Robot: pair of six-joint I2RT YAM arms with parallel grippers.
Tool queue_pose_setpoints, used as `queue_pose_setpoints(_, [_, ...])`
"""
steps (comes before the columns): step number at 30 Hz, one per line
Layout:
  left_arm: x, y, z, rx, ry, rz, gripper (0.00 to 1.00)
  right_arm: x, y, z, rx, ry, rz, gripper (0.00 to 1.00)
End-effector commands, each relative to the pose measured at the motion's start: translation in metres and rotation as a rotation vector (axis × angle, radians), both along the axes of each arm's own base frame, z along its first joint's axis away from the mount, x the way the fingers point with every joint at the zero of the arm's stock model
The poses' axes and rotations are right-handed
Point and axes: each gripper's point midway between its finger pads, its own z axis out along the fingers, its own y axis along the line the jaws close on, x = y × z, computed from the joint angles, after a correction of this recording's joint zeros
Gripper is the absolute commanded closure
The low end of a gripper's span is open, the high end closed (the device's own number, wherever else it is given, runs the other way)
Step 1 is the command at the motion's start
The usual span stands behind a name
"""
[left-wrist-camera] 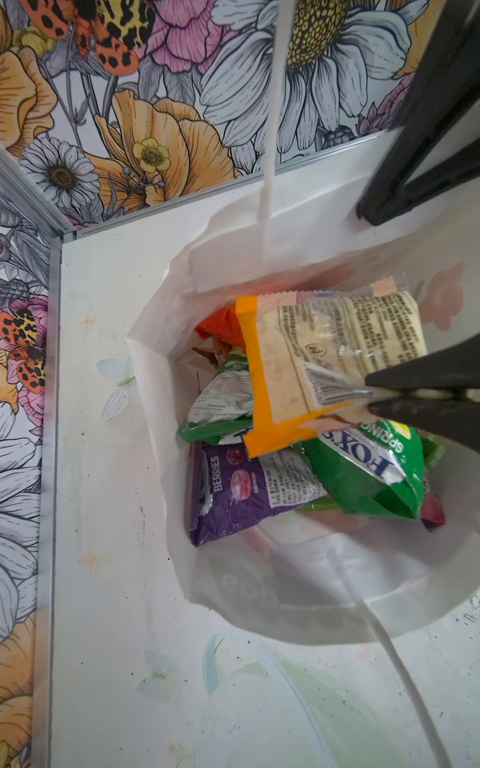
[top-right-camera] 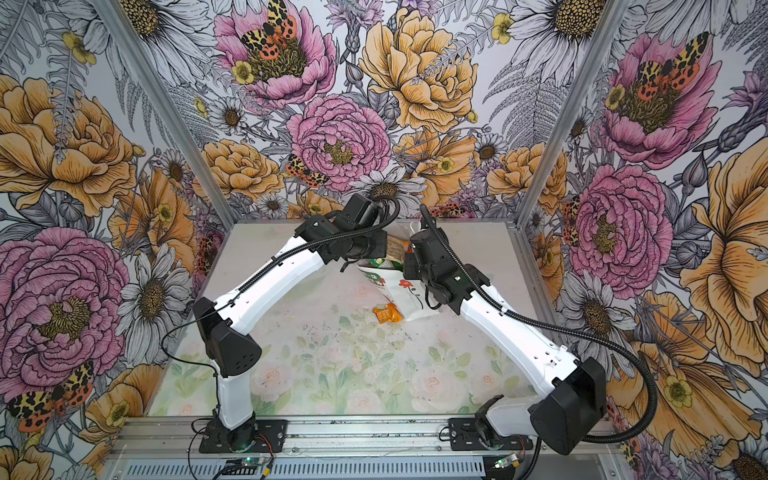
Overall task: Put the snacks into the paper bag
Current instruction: 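Lower the clear-orange packet into the bag held by the right gripper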
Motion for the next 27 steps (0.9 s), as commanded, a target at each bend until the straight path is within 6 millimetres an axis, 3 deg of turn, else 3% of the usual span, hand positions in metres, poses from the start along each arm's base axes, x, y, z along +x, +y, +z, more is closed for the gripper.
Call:
queue_pose_setpoints(1, [0.002,-0.01,0.009,-0.033,-0.011,-0.024,1.0,-0.004,0.005,0.008,0.03,-0.006,0.013,1.0])
queue_pose_setpoints(13, [0.001,-0.038,-0.013,-0.021,0.036,-0.081,0.95,-0.004,0.005,0.007,0.029,-0.004,0.013,1.0])
queue_pose_setpoints(17, [-0.002,-0.041,-0.007,-0.027,0.027,-0.106,0.81,-0.004,0.005,0.005,0.028,-0.001,0.013,1.0])
queue_pose_setpoints(27, [-0.01,-0.032,0.016,-0.037,-0.017,-0.113,0.64,-0.005,0.005,0.005,0.031,-0.001,0.014,1.0])
